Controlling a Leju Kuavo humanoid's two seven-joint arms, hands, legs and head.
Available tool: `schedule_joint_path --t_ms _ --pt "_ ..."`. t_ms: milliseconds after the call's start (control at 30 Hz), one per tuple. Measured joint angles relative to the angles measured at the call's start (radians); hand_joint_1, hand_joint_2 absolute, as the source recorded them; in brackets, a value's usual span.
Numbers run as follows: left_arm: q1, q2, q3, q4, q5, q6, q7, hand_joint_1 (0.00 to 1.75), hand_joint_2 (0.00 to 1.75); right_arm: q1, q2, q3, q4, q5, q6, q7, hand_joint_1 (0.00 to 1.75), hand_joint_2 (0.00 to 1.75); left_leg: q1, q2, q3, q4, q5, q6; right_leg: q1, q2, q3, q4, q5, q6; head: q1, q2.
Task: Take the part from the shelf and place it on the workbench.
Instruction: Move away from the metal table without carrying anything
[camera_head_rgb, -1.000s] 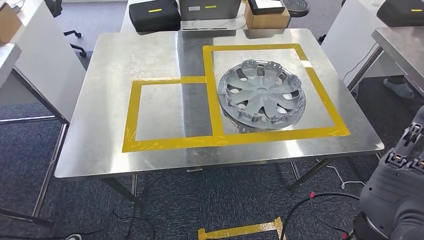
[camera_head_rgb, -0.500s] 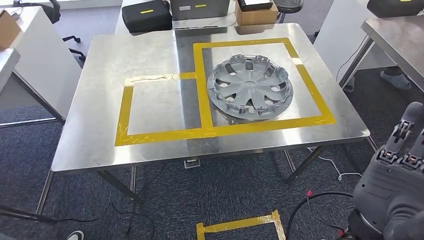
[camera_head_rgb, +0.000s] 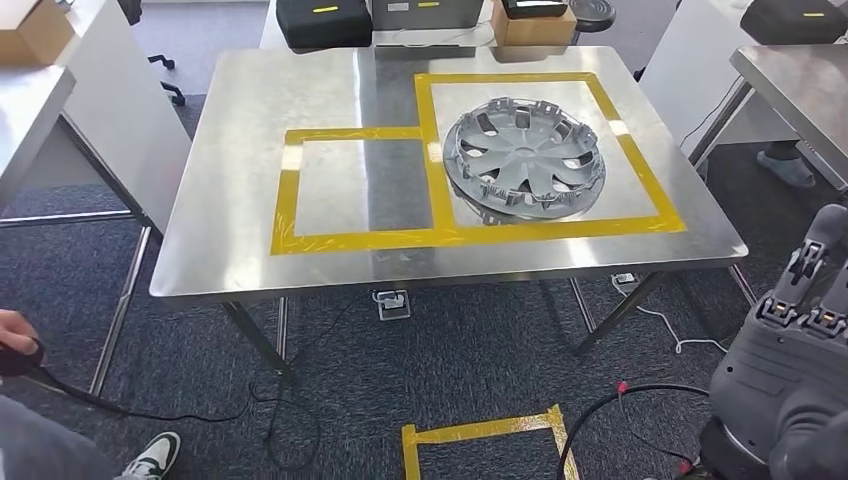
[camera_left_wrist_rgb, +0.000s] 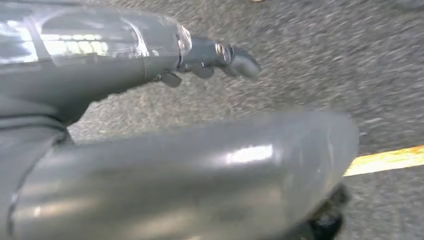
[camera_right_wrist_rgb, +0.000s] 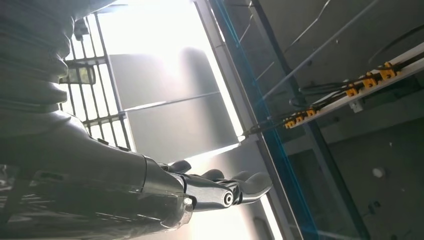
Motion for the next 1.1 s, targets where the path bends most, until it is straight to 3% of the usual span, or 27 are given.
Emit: schedule_joint_path --t_ms 67,133,200,267,333,400,467,500,533,567,600,667,733,800,867,933,1000,1033,1067,1100 --pt "0.001 0.0 0.0 0.0 0.0 -0.001 0.003 0.0 0.0 0.008 0.0 -0.006 0.0 0.004 -0.014 0.001 0.0 1.75 -0.01 -0.004 -0.025 0.001 0.019 0.003 0.007 0.001 0.035 -0.003 0.024 -0.013 0.01 0.0" --pt "0.001 0.0 0.0 0.0 -0.003 -0.001 0.004 0.0 0.0 0.02 0.0 -0.015 0.0 0.001 -0.024 -0.002 0.0 1.75 -0.019 -0.009 -0.044 0.001 0.038 0.004 0.023 0.002 0.128 -0.138 0.072 -0.044 0.016 0.0" --pt "0.001 -0.003 -0.001 0.0 -0.01 -0.002 0.004 0.0 0.0 0.032 -0.001 -0.029 0.0 -0.013 -0.022 -0.012 0.0 1.75 -0.023 -0.013 -0.057 0.001 0.055 0.0 0.038 0.001 0.21 -0.278 0.086 -0.07 0.015 0.0" --pt "0.001 -0.004 -0.005 0.0 -0.02 -0.001 0.004 0.0 0.0 0.046 -0.002 -0.044 0.001 -0.028 -0.015 -0.025 0.0 1.75 -0.018 -0.014 -0.064 -0.001 0.072 -0.01 0.045 0.002 0.227 -0.321 0.088 -0.075 0.016 0.0" --pt "0.003 -0.003 -0.01 0.0 -0.03 0.002 0.0 0.0 0.0 0.056 -0.003 -0.061 0.004 -0.031 -0.013 -0.031 0.0 1.75 -0.015 -0.011 -0.071 0.005 0.066 -0.021 0.043 0.0 0.219 -0.333 0.11 -0.074 0.021 0.0" --pt "0.004 -0.002 -0.014 0.0 -0.036 0.007 -0.011 0.0 0.0 0.067 -0.002 -0.078 0.007 -0.019 -0.022 -0.032 0.0 1.75 -0.013 -0.002 -0.092 0.065 -0.01 -0.032 0.037 -0.003 0.199 -0.345 0.137 -0.075 0.016 0.0" --pt "0.003 -0.001 -0.016 0.0 -0.039 0.015 -0.026 0.0 0.0 0.085 -0.001 -0.097 0.01 0.004 -0.048 -0.026 0.0 1.75 -0.005 0.005 -0.119 0.184 -0.11 -0.044 0.034 -0.004 0.17 -0.343 0.16 -0.076 0.007 0.0" --pt "0.003 -0.001 -0.016 0.0 -0.04 0.019 -0.036 0.0 0.0 0.094 -0.001 -0.107 0.011 0.016 -0.064 -0.021 0.0 1.75 -0.001 0.007 -0.124 0.236 -0.129 -0.05 0.032 -0.004 0.154 -0.341 0.171 -0.073 0.005 0.0" --pt "0.003 -0.001 -0.016 0.0 -0.041 0.022 -0.045 0.0 0.0 0.102 -0.001 -0.118 0.011 0.025 -0.078 -0.015 0.0 1.75 0.004 0.007 -0.119 0.266 -0.123 -0.056 0.03 -0.005 0.136 -0.336 0.182 -0.069 0.004 0.0" --pt "0.003 -0.001 -0.016 0.0 -0.041 0.023 -0.052 0.0 0.0 0.108 -0.001 -0.127 0.011 0.03 -0.087 -0.01 0.0 1.75 0.007 0.008 -0.098 0.263 -0.097 -0.061 0.026 -0.005 0.117 -0.329 0.192 -0.065 0.004 0.0" --pt "0.003 -0.001 -0.016 0.0 -0.042 0.024 -0.057 0.0 0.0 0.113 -0.001 -0.136 0.011 0.032 -0.092 -0.006 0.0 1.75 0.012 0.009 -0.061 0.226 -0.064 -0.067 0.022 -0.005 0.098 -0.32 0.199 -0.059 0.002 0.0" --pt "0.001 -0.003 -0.017 0.0 -0.042 0.027 -0.062 0.0 0.0 0.12 -0.001 -0.152 0.011 0.034 -0.095 -0.003 0.0 1.75 0.017 0.008 0.039 0.091 -0.043 -0.075 0.016 -0.004 0.065 -0.297 0.209 -0.047 -0.005 0.0" --pt "-0.002 -0.005 -0.017 -0.001 -0.043 0.03 -0.063 0.0 0.0 0.124 -0.001 -0.162 0.011 0.035 -0.095 -0.002 0.0 1.75 0.015 0.005 0.099 -0.008 -0.067 -0.067 0.014 -0.004 0.048 -0.282 0.22 -0.034 -0.014 0.0" --pt "-0.003 -0.006 -0.021 -0.001 -0.043 0.032 -0.064 0.0 0.0 0.126 -0.001 -0.174 0.011 0.036 -0.096 -0.001 0.0 1.75 0.009 0.003 0.1 -0.026 -0.068 -0.046 0.012 -0.004 0.044 -0.283 0.236 -0.02 -0.018 0.0" --pt "-0.004 -0.007 -0.03 -0.001 -0.045 0.031 -0.065 0.0 0.0 0.133 -0.001 -0.191 0.011 0.037 -0.097 0.001 0.0 1.75 0.009 0.003 0.085 -0.026 -0.05 -0.027 0.008 -0.003 0.036 -0.272 0.222 -0.009 -0.017 0.0" --pt "-0.006 -0.01 -0.033 -0.001 -0.05 0.026 -0.068 0.0 0.0 0.139 -0.003 -0.201 0.012 0.039 -0.098 0.003 0.0 1.75 0.01 0.004 0.065 -0.027 -0.03 -0.012 0.006 -0.002 0.017 -0.198 0.139 0.0 -0.012 0.0" --pt "-0.009 -0.016 -0.035 -0.001 -0.058 0.017 -0.068 0.0 0.0 0.139 -0.006 -0.206 0.011 0.046 -0.098 0.014 0.0 1.75 0.006 0.003 0.04 -0.026 -0.008 -0.005 0.006 -0.002 -0.001 -0.066 0.045 0.003 -0.005 0.0" --pt "-0.01 -0.019 -0.037 -0.001 -0.062 0.014 -0.066 0.0 0.0 0.138 -0.008 -0.208 0.011 0.053 -0.097 0.024 0.0 1.75 0.002 0.003 0.026 -0.025 0.003 -0.004 0.006 -0.002 0.0 -0.019 0.028 0.002 0.0 0.0" --pt "-0.01 -0.022 -0.04 -0.001 -0.066 0.012 -0.063 0.0 0.0 0.135 -0.01 -0.209 0.011 0.063 -0.097 0.037 0.0 1.75 -0.001 0.003 0.01 -0.024 0.015 -0.003 0.007 -0.002 0.011 0.001 0.032 -0.001 0.006 0.0" --pt "-0.01 -0.024 -0.044 -0.001 -0.07 0.011 -0.059 0.0 0.0 0.132 -0.011 -0.21 0.01 0.073 -0.098 0.05 0.0 1.75 -0.005 0.003 -0.005 -0.023 0.025 -0.004 0.008 -0.001 0.039 -0.02 0.057 -0.006 0.014 0.0"
